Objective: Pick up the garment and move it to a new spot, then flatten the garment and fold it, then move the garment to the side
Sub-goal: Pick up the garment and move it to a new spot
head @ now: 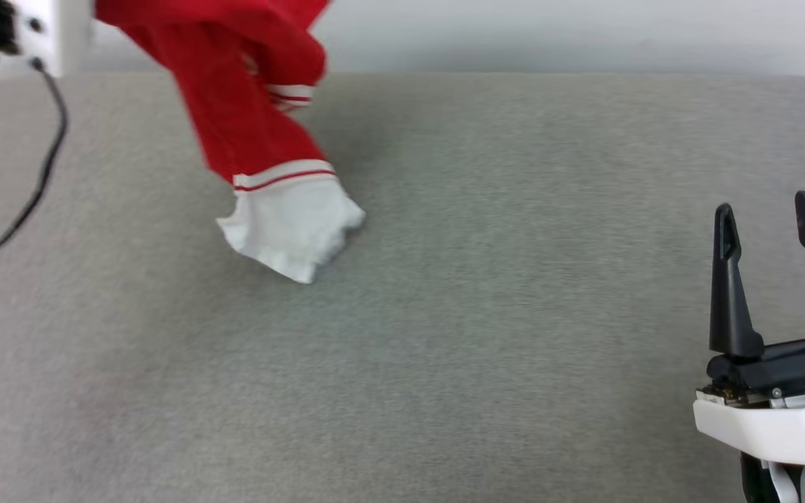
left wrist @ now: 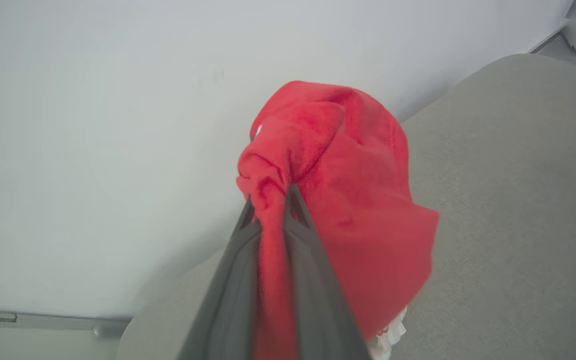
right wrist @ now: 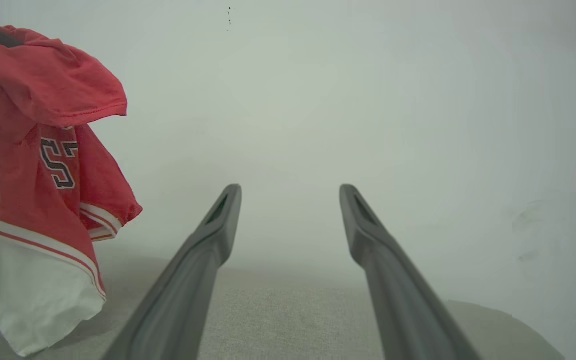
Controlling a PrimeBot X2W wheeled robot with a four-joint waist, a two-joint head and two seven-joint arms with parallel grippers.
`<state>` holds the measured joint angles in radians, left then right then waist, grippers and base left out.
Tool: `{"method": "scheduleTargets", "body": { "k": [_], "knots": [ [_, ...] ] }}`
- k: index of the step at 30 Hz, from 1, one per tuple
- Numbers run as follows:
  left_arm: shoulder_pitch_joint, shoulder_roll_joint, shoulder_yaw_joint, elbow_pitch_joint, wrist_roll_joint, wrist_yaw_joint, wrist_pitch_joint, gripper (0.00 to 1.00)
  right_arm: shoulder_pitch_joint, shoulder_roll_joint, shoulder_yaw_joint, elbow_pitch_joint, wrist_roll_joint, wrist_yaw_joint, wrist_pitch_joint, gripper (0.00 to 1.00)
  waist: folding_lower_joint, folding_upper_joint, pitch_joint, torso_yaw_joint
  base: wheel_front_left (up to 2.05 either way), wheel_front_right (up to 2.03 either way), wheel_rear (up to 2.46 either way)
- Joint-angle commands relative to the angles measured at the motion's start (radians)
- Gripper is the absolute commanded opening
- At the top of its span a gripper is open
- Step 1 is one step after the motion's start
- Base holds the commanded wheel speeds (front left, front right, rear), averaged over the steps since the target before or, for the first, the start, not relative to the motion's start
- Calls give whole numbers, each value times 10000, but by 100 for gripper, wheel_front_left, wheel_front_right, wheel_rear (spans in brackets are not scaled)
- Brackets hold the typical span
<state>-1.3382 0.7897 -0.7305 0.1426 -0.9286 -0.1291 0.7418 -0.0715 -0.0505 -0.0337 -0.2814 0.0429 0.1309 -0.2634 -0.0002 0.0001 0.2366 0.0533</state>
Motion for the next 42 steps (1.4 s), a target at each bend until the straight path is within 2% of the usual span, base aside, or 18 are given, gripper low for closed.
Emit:
{"method": "scheduleTargets", "body": {
  "k": [1, 11, 22, 25, 28, 32, 37, 40, 41, 42],
  "knots": [
    [-105, -31, -60, -53, 1, 2, -37, 0, 99, 6, 0, 30, 65, -5, -21, 100, 2, -1, -406, -583, 0, 0, 0],
    [-198, -1098, -2056, -814, -283, 2, -443, 0, 436, 8, -105, 174, 261, -3, -22, 100, 2, -1, -546, -1757, 0, 0, 0],
    [2015, -2849, -5257, -1402, 187, 2, -1617, 0, 306, 7, -238, 259, 259, -5, -22, 100, 2, -1, -121, -2005, 0, 0, 0],
    [3031, -3345, -5493, -1309, 292, 1, -1601, 0, 218, 7, -271, 273, 237, -3, -22, 100, 2, -1, 35, -1950, 0, 0, 0],
    [4414, -3790, -5500, -1472, 979, 1, -745, 0, 142, 7, -192, 301, 244, -5, -22, 100, 2, -1, 208, -1952, 0, 0, 0],
    [5772, -4103, -5494, -1331, 1283, -1, -416, 0, 51, 7, -163, 336, 281, -5, -22, 100, 2, -1, 408, -1935, 0, 0, 0],
    [6613, -4385, -5500, -1232, 1587, -1, -99, 0, 51, 7, -161, 418, 266, -5, -22, 100, 2, -1, 478, -1826, 0, 0, 0],
    [6739, -4513, -5500, -1134, 1700, 0, -396, 0, 90, 7, -172, 476, 216, -3, -22, 100, 2, -1, 368, -1702, 0, 0, 0],
    [6681, -4558, -5504, -1059, 1749, -1, -650, 44, 123, 7, -160, 513, 193, -5, -22, 100, 2, -1, 287, -1651, 0, 0, 0],
    [6598, -4621, -5501, -964, 1801, 0, -1013, 100, 174, 7, -138, 548, 171, -3, -22, 100, 2, -1, 188, -1606, 0, 0, 0]
  ]
}}
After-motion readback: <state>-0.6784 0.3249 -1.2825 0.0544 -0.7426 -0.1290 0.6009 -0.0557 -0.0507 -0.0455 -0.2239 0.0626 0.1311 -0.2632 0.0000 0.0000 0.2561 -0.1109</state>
